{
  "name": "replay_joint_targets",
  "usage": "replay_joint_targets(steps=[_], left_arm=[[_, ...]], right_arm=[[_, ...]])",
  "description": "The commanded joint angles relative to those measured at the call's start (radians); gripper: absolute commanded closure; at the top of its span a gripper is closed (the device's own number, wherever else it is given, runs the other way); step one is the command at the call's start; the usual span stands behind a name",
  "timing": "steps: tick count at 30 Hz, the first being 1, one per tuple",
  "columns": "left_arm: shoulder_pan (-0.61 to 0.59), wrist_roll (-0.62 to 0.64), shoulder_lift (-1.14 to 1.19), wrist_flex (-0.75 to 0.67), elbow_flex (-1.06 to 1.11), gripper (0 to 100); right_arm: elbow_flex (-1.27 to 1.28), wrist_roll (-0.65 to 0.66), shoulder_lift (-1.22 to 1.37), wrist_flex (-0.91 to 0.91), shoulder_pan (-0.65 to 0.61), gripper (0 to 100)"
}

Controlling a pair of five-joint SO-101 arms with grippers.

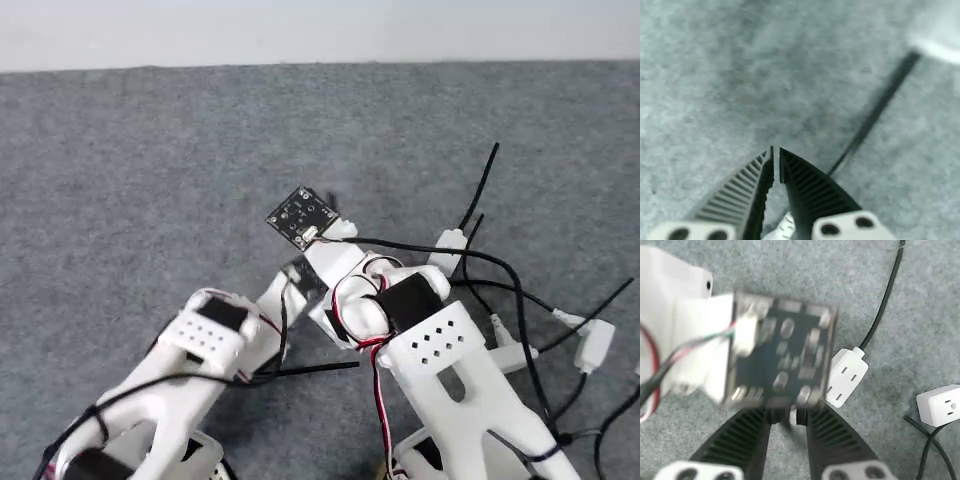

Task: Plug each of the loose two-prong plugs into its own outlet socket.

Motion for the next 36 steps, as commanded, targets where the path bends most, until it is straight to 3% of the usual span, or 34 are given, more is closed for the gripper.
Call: replay_joint_targets(steps=[1, 3, 7, 15, 22, 36], left_arm=[[0.023, -0.011, -0.091, -0.017, 0.013, 99], [0.021, -0.002, -0.097, -0.023, 0.013, 99], [-0.025, 0.147, -0.097, -0.112, 0.016, 99], [-0.199, 0.35, -0.103, -0.275, 0.01, 99], [-0.201, 0.351, -0.103, -0.281, 0.01, 99], [-0.201, 0.35, -0.103, -0.284, 0.015, 99]], right_arm=[[-0.011, -0.012, -0.03, -0.016, -0.005, 99.1], [-0.008, -0.012, -0.03, -0.019, -0.004, 99.1], [-0.002, -0.014, -0.028, -0.051, 0.047, 99.1], [0.175, -0.149, -0.028, -0.351, 0.266, 99.1], [0.259, -0.127, -0.028, -0.512, 0.274, 99.1], [0.316, -0.014, -0.027, -0.519, 0.271, 99.1]])
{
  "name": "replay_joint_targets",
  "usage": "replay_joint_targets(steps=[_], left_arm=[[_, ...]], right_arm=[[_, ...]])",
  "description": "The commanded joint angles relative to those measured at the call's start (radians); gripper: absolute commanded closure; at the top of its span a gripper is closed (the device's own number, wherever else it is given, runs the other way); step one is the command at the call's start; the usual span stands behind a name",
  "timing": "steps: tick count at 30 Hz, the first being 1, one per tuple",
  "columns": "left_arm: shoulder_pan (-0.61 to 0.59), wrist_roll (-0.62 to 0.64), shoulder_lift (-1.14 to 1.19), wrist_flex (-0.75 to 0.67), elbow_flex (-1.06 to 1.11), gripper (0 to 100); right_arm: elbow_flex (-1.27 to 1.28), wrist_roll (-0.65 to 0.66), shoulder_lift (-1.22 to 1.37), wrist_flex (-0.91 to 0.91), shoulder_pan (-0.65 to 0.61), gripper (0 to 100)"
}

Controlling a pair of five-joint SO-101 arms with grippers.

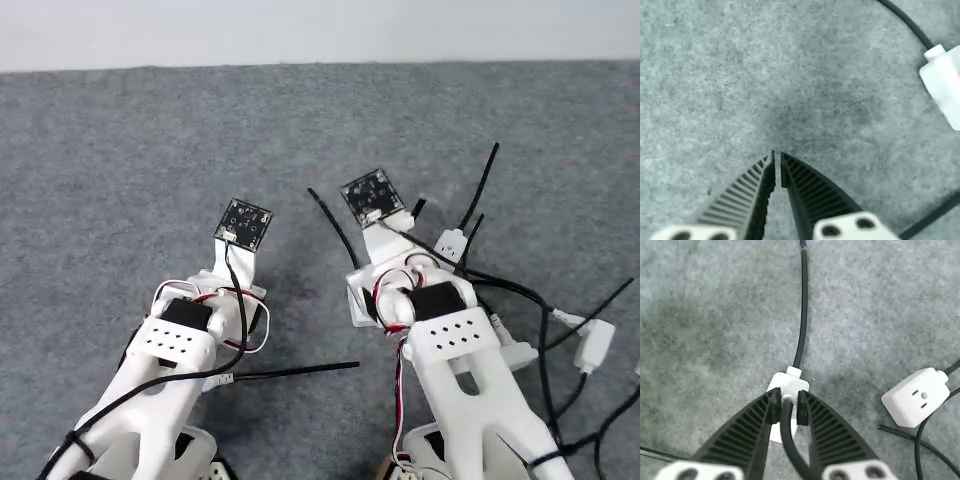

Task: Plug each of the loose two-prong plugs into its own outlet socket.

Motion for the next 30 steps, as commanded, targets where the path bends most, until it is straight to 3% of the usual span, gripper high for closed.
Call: replay_joint_targets(steps=[1, 26, 30], left_arm=[[-0.008, 0.009, -0.028, -0.029, -0.005, 99], [-0.009, 0.009, -0.028, -0.031, -0.005, 99], [-0.008, 0.009, -0.028, -0.031, -0.005, 99]], right_arm=[[-0.005, 0.048, -0.025, -0.019, 0.01, 99.1], [0.11, 0.132, 0.147, -0.079, 0.005, 99.0], [0.063, 0.052, 0.142, -0.058, 0.004, 88.0]])
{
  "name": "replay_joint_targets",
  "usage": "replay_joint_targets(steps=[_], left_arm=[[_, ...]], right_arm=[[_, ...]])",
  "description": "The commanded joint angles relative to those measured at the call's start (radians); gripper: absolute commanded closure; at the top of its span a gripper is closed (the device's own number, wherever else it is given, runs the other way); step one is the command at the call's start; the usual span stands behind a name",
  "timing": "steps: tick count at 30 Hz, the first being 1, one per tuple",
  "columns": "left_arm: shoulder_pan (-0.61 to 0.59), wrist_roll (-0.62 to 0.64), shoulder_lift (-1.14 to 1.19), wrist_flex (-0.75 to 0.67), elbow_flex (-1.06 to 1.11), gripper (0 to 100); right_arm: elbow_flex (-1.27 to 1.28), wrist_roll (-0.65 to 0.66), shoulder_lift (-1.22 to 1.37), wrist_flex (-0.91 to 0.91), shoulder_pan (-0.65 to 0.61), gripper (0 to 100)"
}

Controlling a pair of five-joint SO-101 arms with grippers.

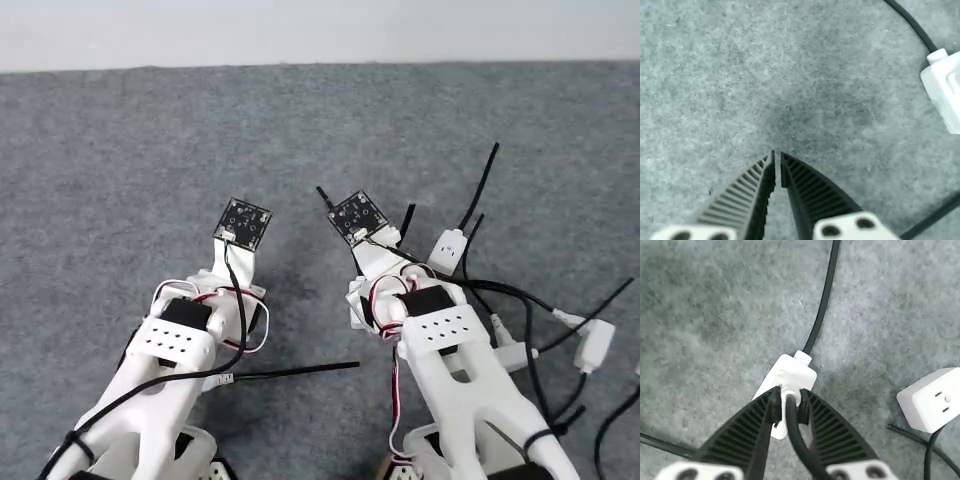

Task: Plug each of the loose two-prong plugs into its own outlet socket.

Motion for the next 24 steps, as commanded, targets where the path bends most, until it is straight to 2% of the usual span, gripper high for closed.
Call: replay_joint_targets(steps=[1, 3, 5, 8, 10, 13, 16, 18, 22, 24], left_arm=[[-0.003, 0.009, -0.028, -0.029, -0.005, 99], [-0.006, 0.009, -0.028, -0.029, -0.007, 99], [-0.028, 0.012, -0.029, -0.029, -0.013, 99], [-0.141, 0.02, -0.029, -0.029, -0.065, 99], [-0.207, 0.071, -0.029, -0.029, -0.094, 99], [-0.261, 0.149, -0.029, -0.029, -0.116, 99], [-0.288, 0.166, -0.028, -0.029, -0.125, 99], [-0.293, 0.166, -0.028, -0.029, -0.125, 99], [-0.29, 0.166, -0.028, -0.029, -0.125, 99], [-0.288, 0.166, -0.028, -0.029, -0.125, 99]], right_arm=[[-0.049, -0.112, 0.018, 0.051, -0.008, 82.9], [-0.109, -0.219, 0.021, 0.116, -0.033, 74.0], [-0.155, -0.299, 0.025, 0.177, -0.05, 69.2], [-0.192, -0.39, 0.027, 0.219, -0.061, 69.5], [-0.198, -0.445, 0.027, 0.219, -0.07, 69.4], [-0.206, -0.516, 0.028, 0.213, -0.099, 69.4], [-0.203, -0.606, 0.033, 0.18, -0.131, 69.4], [-0.187, -0.618, 0.068, 0.119, -0.131, 69.5], [-0.183, -0.562, 0.239, 0.016, -0.114, 69.9], [-0.238, -0.529, 0.325, 0.024, -0.097, 73.7]])
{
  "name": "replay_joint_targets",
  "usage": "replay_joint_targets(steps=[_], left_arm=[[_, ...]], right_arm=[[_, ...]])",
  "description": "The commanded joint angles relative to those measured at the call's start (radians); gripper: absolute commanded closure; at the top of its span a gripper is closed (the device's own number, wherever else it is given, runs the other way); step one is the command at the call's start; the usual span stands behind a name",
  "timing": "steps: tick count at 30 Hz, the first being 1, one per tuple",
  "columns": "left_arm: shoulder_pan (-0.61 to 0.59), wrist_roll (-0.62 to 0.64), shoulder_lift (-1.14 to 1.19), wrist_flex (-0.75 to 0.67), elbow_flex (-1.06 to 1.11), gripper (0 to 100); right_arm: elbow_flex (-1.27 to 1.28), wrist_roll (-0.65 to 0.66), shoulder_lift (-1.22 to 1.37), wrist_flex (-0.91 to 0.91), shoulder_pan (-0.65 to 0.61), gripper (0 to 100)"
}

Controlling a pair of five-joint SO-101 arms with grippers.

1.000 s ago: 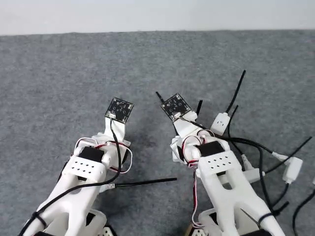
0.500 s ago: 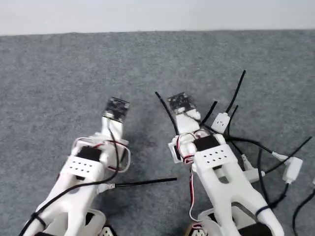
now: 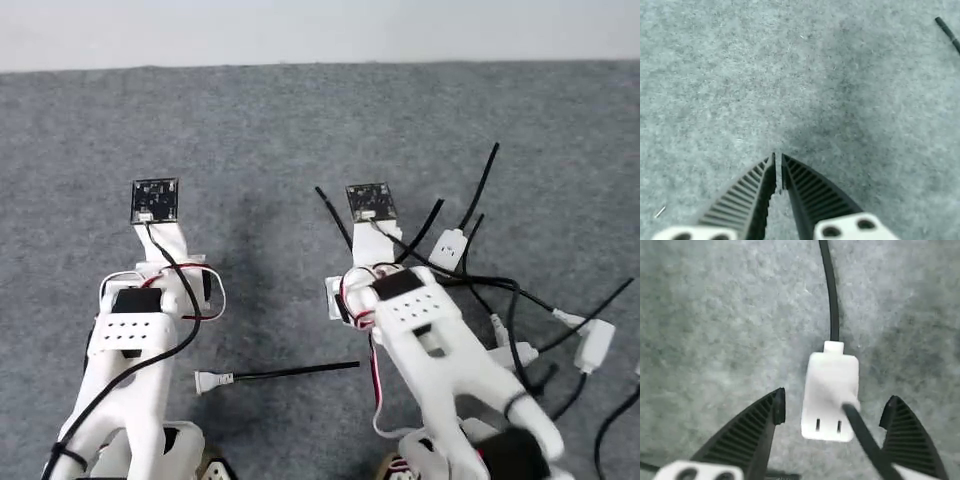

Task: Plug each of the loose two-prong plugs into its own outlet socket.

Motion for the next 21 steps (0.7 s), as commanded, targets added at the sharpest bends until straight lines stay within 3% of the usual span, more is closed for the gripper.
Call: replay_joint_targets(steps=[1, 6, 12, 21], left_arm=[[-0.002, 0.014, -0.028, -0.029, -0.054, 99], [0.005, 0.011, -0.028, -0.029, -0.05, 99], [0.032, 0.009, -0.023, -0.029, -0.047, 99], [0.109, 0.008, -0.023, -0.04, -0.015, 99]], right_arm=[[-0.137, 0.052, 0.134, 0.01, 0.031, 77.2], [-0.328, 0.071, 0.312, 0.179, 0.042, 99.3], [-0.364, 0.094, 0.246, 0.263, 0.189, 99.1], [-0.361, 0.275, -0.142, 0.43, 0.595, 99.1]])
